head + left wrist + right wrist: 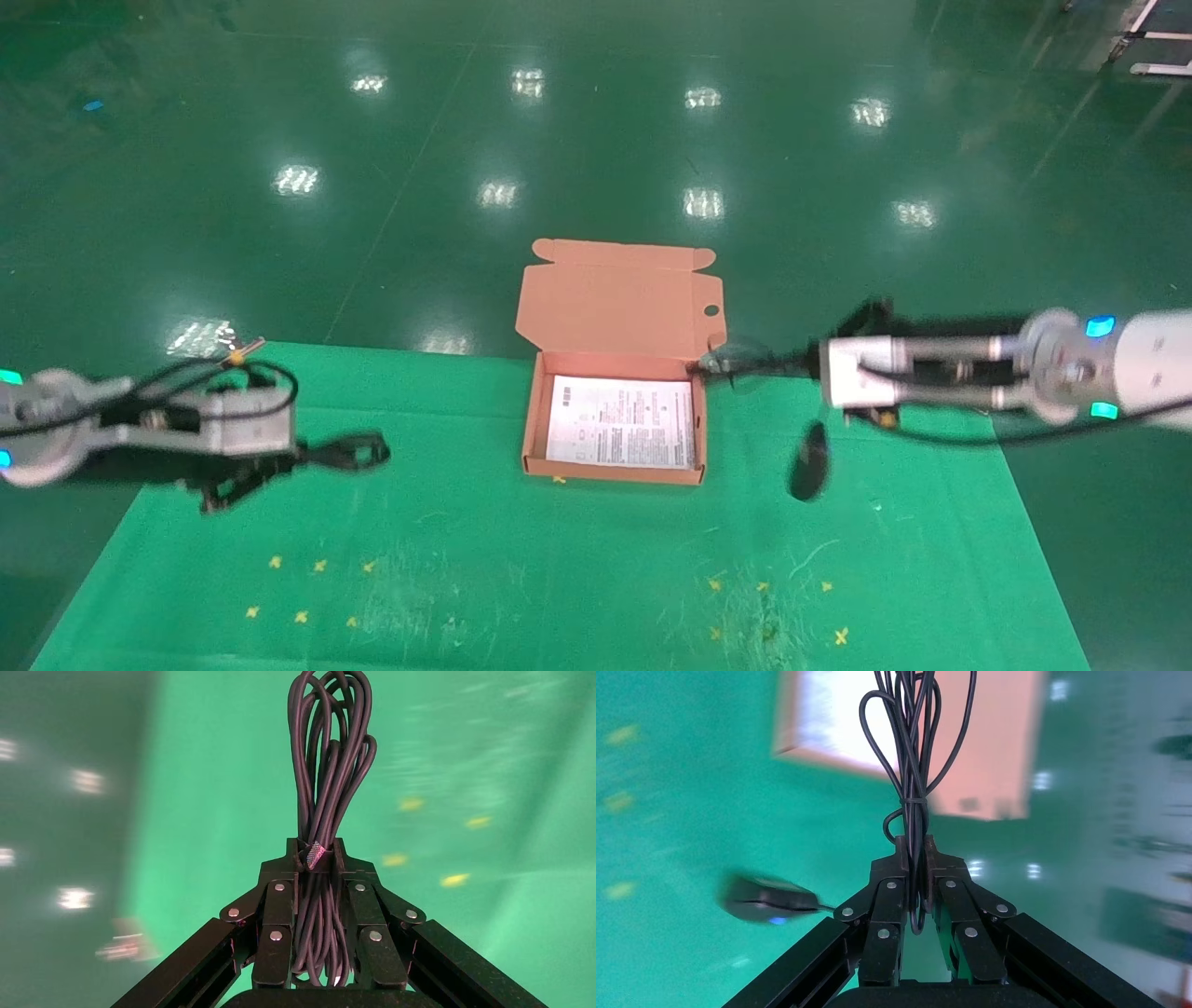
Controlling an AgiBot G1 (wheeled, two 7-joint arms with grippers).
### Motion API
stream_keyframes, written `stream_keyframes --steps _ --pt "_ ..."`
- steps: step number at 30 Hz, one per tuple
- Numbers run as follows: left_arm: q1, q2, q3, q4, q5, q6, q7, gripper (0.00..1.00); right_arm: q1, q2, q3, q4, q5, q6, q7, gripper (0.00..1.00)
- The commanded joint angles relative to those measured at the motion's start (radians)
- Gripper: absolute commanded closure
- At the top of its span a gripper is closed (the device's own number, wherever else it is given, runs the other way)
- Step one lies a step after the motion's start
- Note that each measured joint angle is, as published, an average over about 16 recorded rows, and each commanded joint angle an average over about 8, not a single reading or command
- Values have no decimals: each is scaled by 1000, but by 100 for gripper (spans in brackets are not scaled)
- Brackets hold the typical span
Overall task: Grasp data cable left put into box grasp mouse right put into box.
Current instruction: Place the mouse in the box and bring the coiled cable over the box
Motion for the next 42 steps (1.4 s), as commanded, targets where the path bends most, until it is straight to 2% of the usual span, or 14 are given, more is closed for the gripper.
stream_keyframes --steps 1,6,13,18,33,42 --pt "-21 -38 -9 -110 26 -1 -43 100 31 20 26 27 12 6 36 100" --pt "-72 -13 -33 -191 75 -68 -75 100 118 -46 55 -6 55 36 20 100" --pt "-130 76 -62 -147 88 -185 -37 100 223 -170 76 -138 83 117 -39 100" --pt "-157 116 -67 -120 88 -227 7 100 266 -231 94 -227 106 148 -62 100" --pt "-132 97 -56 -115 96 -216 2 100 238 -256 100 -275 119 165 -79 100" --pt "-87 57 -37 -144 155 -190 -67 100 219 -321 81 -375 105 202 -128 100"
